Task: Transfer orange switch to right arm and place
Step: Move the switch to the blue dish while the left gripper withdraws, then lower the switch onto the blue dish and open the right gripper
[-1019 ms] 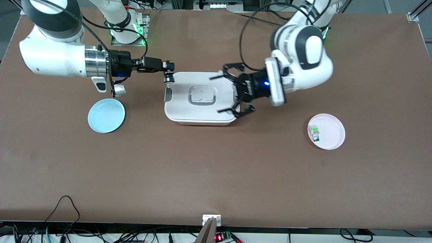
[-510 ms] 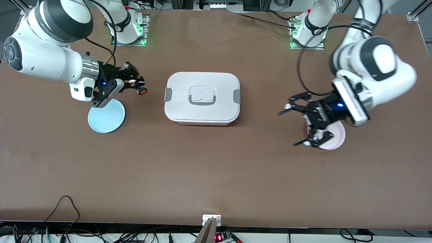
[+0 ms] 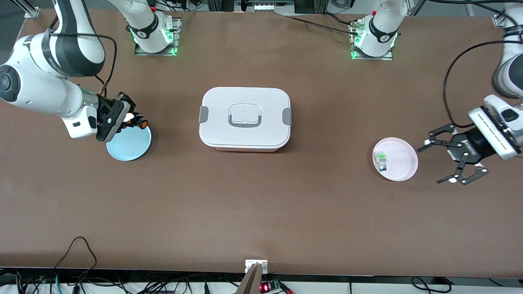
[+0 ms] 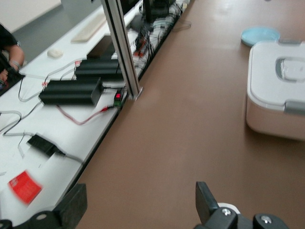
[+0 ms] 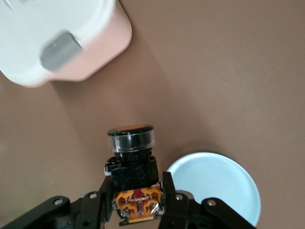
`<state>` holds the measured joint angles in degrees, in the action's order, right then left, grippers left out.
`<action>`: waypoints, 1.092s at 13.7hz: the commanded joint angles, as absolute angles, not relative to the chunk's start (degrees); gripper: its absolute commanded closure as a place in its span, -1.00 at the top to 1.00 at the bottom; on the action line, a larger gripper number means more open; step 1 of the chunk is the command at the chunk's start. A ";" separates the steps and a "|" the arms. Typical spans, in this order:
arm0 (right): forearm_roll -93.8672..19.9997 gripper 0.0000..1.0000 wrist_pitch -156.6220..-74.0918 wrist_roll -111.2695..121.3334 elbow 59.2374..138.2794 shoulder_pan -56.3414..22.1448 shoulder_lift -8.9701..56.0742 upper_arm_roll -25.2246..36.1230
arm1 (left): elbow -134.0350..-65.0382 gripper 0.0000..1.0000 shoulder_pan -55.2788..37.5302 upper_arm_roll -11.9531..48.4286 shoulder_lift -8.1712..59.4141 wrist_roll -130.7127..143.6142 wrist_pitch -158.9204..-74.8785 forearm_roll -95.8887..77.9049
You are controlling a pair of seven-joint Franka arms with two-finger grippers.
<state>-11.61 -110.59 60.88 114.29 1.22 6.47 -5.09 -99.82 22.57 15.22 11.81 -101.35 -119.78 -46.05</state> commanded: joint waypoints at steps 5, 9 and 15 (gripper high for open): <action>-8.61 -0.84 -133.47 77.77 125.94 1.49 12.90 1.75 | -90.02 1.00 19.25 13.01 8.44 -72.30 -109.11 -12.44; -8.70 -0.84 -142.46 81.56 126.21 1.49 20.29 2.99 | -82.99 1.00 16.62 13.01 8.44 -47.35 -94.25 -4.67; -8.96 0.56 -142.74 81.12 125.69 2.11 23.12 2.99 | -82.88 1.00 11.95 13.01 4.22 -37.18 -88.15 3.34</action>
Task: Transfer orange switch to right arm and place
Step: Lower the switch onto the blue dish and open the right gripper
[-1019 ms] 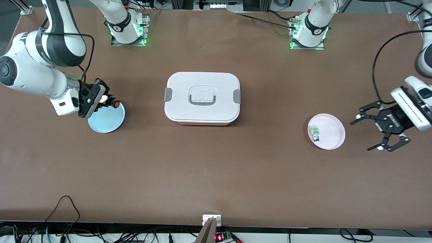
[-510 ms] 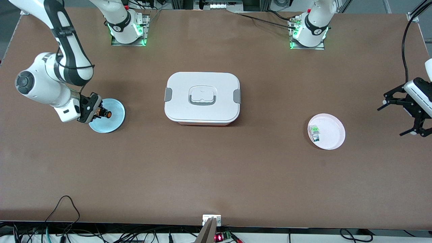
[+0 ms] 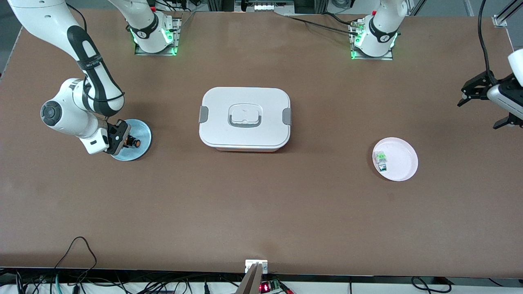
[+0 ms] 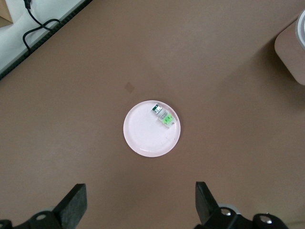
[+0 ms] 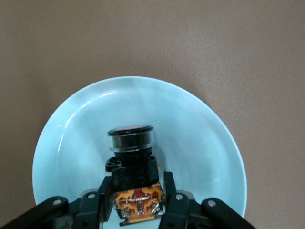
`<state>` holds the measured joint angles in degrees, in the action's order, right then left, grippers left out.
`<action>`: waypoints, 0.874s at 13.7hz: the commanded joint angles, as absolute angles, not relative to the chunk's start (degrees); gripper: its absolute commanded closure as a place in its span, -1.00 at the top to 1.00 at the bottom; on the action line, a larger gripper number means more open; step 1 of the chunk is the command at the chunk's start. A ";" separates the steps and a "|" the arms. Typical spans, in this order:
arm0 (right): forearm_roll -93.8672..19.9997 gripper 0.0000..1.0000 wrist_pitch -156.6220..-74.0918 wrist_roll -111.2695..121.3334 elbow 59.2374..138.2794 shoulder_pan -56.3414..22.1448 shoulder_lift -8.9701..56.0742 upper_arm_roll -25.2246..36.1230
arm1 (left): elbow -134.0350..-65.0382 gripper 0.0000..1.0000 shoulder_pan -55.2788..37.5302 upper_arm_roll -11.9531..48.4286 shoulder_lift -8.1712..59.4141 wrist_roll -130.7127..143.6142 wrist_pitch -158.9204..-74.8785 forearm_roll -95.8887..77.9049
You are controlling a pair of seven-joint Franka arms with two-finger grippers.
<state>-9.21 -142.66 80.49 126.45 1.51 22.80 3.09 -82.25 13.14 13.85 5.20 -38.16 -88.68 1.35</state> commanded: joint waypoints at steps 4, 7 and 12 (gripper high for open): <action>-8.96 1.00 -136.44 75.01 122.54 1.32 18.21 2.29 | -82.97 1.00 12.30 12.22 3.08 -36.39 -89.91 2.99; -8.61 1.00 -125.62 64.54 115.34 0.88 16.96 2.20 | -85.07 1.00 12.22 11.87 0.80 -21.42 -87.29 2.55; -8.00 1.00 -113.31 43.82 107.16 -0.52 12.31 2.20 | -92.10 1.00 11.69 11.87 -3.60 -9.52 -86.92 0.26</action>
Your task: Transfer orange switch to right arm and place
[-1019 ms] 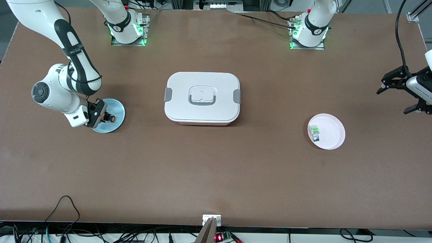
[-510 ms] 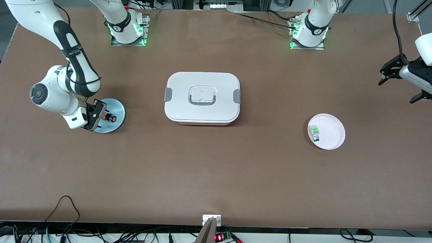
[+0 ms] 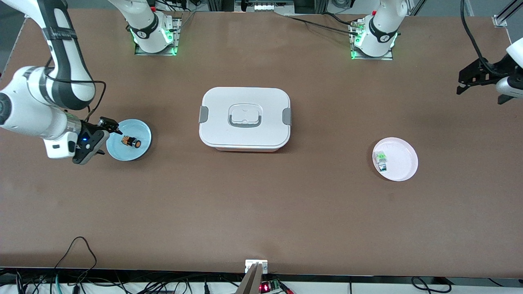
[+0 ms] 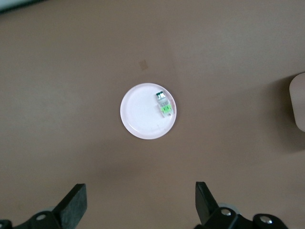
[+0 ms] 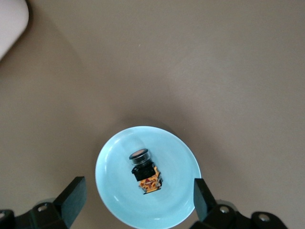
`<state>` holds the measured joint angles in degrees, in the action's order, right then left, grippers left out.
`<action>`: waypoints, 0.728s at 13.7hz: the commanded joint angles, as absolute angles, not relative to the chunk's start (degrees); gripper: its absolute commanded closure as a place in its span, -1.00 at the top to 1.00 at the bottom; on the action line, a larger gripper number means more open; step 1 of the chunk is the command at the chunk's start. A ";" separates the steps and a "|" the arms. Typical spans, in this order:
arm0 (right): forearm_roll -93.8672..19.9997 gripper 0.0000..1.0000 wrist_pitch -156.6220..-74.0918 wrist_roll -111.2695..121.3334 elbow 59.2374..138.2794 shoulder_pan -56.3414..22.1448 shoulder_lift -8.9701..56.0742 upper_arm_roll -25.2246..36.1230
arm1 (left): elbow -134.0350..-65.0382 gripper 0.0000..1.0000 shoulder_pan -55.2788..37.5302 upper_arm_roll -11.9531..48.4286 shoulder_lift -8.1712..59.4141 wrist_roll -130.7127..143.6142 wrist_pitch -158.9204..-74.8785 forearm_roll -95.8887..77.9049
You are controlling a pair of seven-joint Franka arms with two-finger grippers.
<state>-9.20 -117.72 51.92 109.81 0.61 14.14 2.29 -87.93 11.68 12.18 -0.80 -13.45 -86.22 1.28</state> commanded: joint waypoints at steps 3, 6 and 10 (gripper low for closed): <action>-5.72 1.00 -106.89 29.32 102.67 -3.34 9.86 2.38 | -93.43 1.00 11.69 11.87 -4.48 -6.33 -86.92 0.35; -3.08 1.00 -101.10 18.05 99.85 -3.08 5.29 0.45 | -93.43 1.00 11.69 11.69 -4.31 -6.15 -86.92 0.35; -2.99 1.00 -93.88 8.44 98.53 -0.71 -1.83 -3.25 | -92.64 1.00 12.57 11.69 -3.78 -5.72 -86.84 -0.17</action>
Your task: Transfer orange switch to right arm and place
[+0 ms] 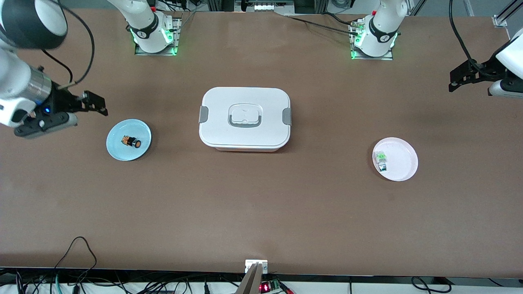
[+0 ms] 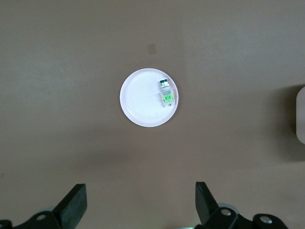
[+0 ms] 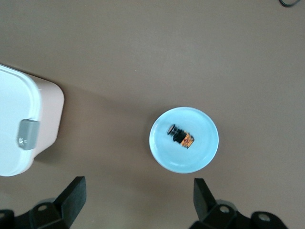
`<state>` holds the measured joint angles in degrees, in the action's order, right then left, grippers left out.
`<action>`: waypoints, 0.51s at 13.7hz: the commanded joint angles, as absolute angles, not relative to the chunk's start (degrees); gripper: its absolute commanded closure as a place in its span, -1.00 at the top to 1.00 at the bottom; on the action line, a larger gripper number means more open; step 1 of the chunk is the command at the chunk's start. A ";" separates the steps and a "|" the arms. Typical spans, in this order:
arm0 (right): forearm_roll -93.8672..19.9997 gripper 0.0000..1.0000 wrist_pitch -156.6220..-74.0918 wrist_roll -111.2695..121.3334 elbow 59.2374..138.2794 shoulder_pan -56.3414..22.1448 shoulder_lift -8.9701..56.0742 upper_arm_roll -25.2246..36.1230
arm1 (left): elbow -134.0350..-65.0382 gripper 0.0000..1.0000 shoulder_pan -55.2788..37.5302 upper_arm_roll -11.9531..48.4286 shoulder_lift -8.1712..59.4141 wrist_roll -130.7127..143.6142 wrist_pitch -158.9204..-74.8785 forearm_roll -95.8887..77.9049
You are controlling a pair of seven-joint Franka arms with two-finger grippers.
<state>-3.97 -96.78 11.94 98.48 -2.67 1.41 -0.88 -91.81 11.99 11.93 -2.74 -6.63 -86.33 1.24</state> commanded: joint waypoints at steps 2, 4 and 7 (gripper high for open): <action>-1.86 1.00 -89.94 8.18 95.47 -0.70 -2.29 -3.51 | -92.72 1.00 14.40 11.69 -3.78 -5.71 -86.84 -0.35; -1.23 1.00 -86.85 4.60 91.95 -0.79 -2.29 -3.34 | -92.37 1.00 14.68 11.78 -3.78 -5.80 -86.84 -0.35; -0.79 1.00 -85.25 -10.67 89.21 -1.05 -1.85 -3.43 | -92.29 1.00 14.68 11.86 -3.60 -6.07 -86.92 -0.44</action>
